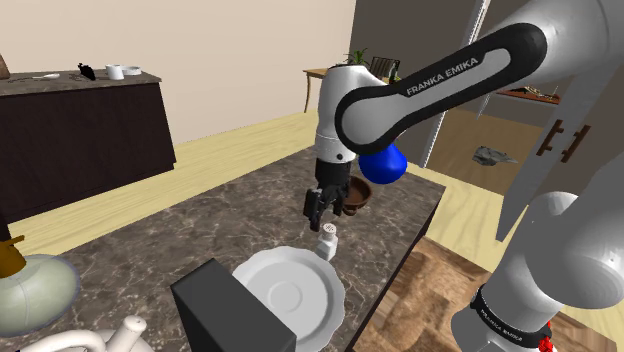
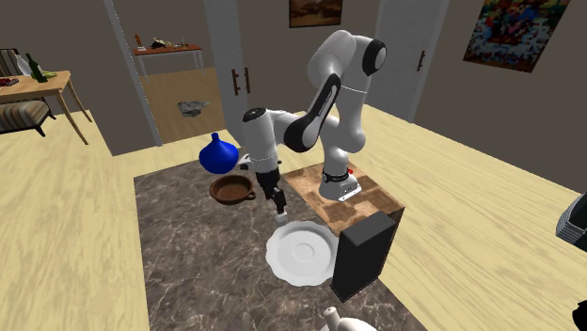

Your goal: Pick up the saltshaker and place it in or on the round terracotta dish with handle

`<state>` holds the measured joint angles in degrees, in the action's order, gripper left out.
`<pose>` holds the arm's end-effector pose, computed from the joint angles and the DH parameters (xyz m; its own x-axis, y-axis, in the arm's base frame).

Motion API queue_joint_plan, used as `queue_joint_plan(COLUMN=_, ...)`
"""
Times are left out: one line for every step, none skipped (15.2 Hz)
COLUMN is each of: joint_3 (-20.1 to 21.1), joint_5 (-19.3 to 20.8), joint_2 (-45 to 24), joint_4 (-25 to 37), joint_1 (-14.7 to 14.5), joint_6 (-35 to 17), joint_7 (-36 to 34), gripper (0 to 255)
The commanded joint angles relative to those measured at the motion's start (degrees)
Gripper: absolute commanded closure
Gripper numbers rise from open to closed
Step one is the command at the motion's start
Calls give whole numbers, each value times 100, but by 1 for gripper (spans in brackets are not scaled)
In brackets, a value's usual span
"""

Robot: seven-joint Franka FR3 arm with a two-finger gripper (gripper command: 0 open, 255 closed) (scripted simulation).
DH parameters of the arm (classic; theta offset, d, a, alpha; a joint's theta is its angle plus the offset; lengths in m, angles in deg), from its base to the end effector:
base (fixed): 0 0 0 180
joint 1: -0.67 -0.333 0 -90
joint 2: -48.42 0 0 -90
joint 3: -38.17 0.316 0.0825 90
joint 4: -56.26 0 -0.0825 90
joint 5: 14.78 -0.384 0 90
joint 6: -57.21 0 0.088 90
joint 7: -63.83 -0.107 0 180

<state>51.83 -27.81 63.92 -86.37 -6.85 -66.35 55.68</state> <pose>0.4009 0.1644 0.3783 0.9921 0.0888 -0.0886 0.0793 -0.9913 -0.1054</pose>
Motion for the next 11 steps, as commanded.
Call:
queue_joint_plan(joint_3=32, joint_5=-31, joint_2=-137, joint_4=-56, joint_1=-19, joint_6=-199, joint_7=-7, gripper=0)
queue_joint_plan(joint_3=44, joint_5=-38, joint_2=-181, joint_4=-98, joint_1=-24, joint_6=-286, joint_7=-6, gripper=0)
queue_joint_plan(joint_3=55, joint_5=-45, joint_2=-226, joint_4=-139, joint_1=-30, joint_6=-373, joint_7=-6, gripper=0)
queue_joint_plan(joint_3=67, joint_5=-51, joint_2=-274, joint_4=-179, joint_1=-35, joint_6=-461, joint_7=-6, gripper=0)
queue_joint_plan(joint_3=78, joint_5=-57, joint_2=-323, joint_4=-217, joint_1=-40, joint_6=-549, joint_7=-6, gripper=0)
queue_joint_plan(joint_3=96, joint_5=-66, joint_2=-403, joint_4=-275, joint_1=-49, joint_6=-688, joint_7=-6, gripper=0)
queue_joint_plan(joint_3=96, joint_5=-66, joint_2=-402, joint_4=-276, joint_1=-49, joint_6=-688, joint_7=-6, gripper=0)
queue_joint_plan(joint_3=96, joint_5=-66, joint_2=-403, joint_4=-275, joint_1=-49, joint_6=-688, joint_7=-6, gripper=0)
queue_joint_plan(joint_3=96, joint_5=-66, joint_2=-403, joint_4=-275, joint_1=-49, joint_6=-688, joint_7=-6, gripper=0)
queue_joint_plan(joint_3=96, joint_5=-66, joint_2=-403, joint_4=-275, joint_1=-49, joint_6=-688, joint_7=-6, gripper=0)
queue_joint_plan(joint_3=96, joint_5=-66, joint_2=-403, joint_4=-275, joint_1=-49, joint_6=-688, joint_7=-6, gripper=0)
